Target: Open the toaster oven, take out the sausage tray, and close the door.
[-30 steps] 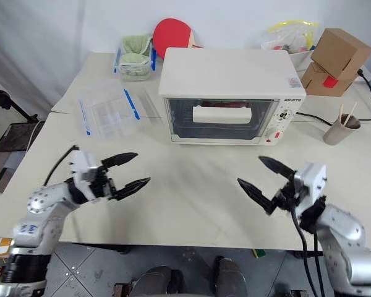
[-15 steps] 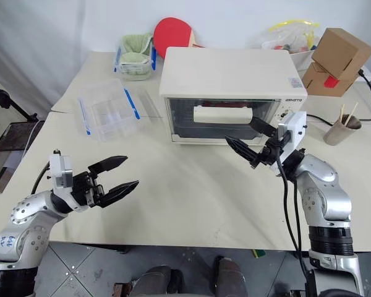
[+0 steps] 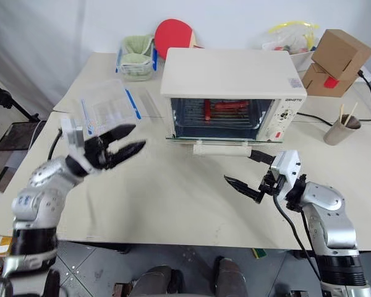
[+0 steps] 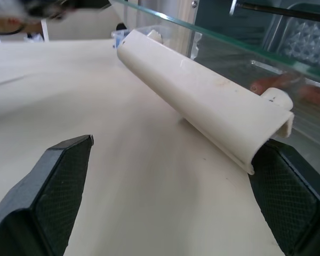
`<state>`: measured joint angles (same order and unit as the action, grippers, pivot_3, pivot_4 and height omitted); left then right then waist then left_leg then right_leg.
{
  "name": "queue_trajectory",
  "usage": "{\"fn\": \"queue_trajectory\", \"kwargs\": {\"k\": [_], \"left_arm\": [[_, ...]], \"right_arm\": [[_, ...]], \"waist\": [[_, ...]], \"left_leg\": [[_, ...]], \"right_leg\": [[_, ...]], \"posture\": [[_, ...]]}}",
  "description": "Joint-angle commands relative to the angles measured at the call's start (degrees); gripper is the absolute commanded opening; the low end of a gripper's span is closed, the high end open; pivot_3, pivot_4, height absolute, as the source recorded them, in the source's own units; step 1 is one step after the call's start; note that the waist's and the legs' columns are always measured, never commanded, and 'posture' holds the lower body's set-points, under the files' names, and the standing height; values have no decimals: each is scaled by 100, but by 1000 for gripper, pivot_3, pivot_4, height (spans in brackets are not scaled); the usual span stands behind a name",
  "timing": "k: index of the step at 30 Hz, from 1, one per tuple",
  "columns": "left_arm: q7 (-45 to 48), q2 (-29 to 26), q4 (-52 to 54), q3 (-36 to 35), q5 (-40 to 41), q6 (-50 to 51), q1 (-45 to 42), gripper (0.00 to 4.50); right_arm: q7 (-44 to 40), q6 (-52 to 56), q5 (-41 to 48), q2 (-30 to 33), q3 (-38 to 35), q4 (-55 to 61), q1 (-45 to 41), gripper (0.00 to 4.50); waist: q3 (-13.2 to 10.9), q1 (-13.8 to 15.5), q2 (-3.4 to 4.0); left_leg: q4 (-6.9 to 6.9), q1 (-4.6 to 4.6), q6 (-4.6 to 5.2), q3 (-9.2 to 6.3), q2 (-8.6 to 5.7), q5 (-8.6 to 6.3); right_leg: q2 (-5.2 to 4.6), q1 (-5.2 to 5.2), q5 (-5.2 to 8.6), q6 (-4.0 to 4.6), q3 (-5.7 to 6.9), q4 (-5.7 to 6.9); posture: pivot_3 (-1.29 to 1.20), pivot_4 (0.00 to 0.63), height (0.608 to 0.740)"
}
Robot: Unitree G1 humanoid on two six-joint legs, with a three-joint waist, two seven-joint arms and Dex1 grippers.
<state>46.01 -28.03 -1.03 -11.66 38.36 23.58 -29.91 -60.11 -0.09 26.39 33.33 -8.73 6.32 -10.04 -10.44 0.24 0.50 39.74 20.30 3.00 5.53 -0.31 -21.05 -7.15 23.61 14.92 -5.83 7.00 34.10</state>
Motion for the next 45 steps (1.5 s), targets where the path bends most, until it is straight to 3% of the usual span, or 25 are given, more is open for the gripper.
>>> {"fn": "queue_trajectory", "kwargs": {"k": [1, 7, 9, 15, 24, 31, 37, 39, 41, 45], "left_arm": [[151, 109, -555, 302, -323, -143, -561, 2333], [621, 635, -1377, 887, -806, -621, -1219, 455], [630, 804, -1569, 980, -952, -779, -1287, 36], [729, 1137, -1956, 1194, -1360, -1220, -1308, 36], [713, 1018, -2027, 1407, -2010, -1654, -872, 36], [866, 913, -1628, 1645, -2292, -1937, -163, 36], [621, 949, -1133, 1524, -2212, -1806, 285, 36], [505, 912, -816, 1411, -2109, -1651, 491, 36], [402, 899, -521, 1299, -1981, -1481, 653, 422], [282, 785, 177, 1011, -1752, -1441, 1042, 1449]], "right_arm": [[-23, -384, -80, 2, -60, 23, -16, 4500], [14, -681, -227, -19, -28, -127, -14, 4500], [32, -753, -263, -18, -33, -129, 38, 4500], [408, -995, -355, -81, -325, 20, 611, 4500], [1247, -1632, -799, -146, -1455, 278, 2901, 4500], [2110, -1446, -598, -41, -2231, 737, 2710, 4500], [2140, -682, -776, 238, -1506, 1358, 2103, 4500], [2207, -427, -1195, 276, -879, 1505, 1612, 4500], [2431, -121, -1598, 220, -412, 1579, 1200, 4500], [3427, 840, -3345, 1, 600, 1442, 121, 4500]], "waist": [[0, -14, 0], [-1, -5, -1], [-1, -5, -2], [-1, 69, -2], [-1, 132, -2], [-1, 57, -1], [0, 90, 1], [0, 90, 1], [0, 87, 1], [0, 54, 2]], "left_leg": [[-3, -1, -1, 0, 1, -1], [2, 5, 0, -1, 1, -1], [4, 6, 0, -1, 3, 0], [19, 8, 0, -3, 8, -1], [22, 10, 1, -6, 4, -1], [19, -6, -6, 5, 13, -5], [19, -4, -6, -4, 12, -7], [22, -2, -2, -2, 10, -8], [22, -2, -2, -2, 11, -8], [23, 6, -2, -4, 11, -8]], "right_leg": [[3, 2, 0, 0, 10, -1], [9, -2, 0, -1, 35, -9], [11, -1, 0, -1, 35, -8], [16, -4, 0, -1, 33, -7], [11, -11, -3, -6, 32, -13], [-23, -10, -3, -5, -31, -7], [-32, -10, -2, -3, -31, -7], [-37, -8, -2, -3, -34, -6], [-38, -5, -2, -3, -33, -3], [-38, 3, -1, -1, -30, 1]], "posture": [[0, 150, 740], [0, 150, 740], [0, 150, 740], [0, 150, 740], [0, 150, 740], [0, 150, 740], [0, 150, 740], [0, 150, 740], [0, 150, 740], [0, 150, 740]]}}
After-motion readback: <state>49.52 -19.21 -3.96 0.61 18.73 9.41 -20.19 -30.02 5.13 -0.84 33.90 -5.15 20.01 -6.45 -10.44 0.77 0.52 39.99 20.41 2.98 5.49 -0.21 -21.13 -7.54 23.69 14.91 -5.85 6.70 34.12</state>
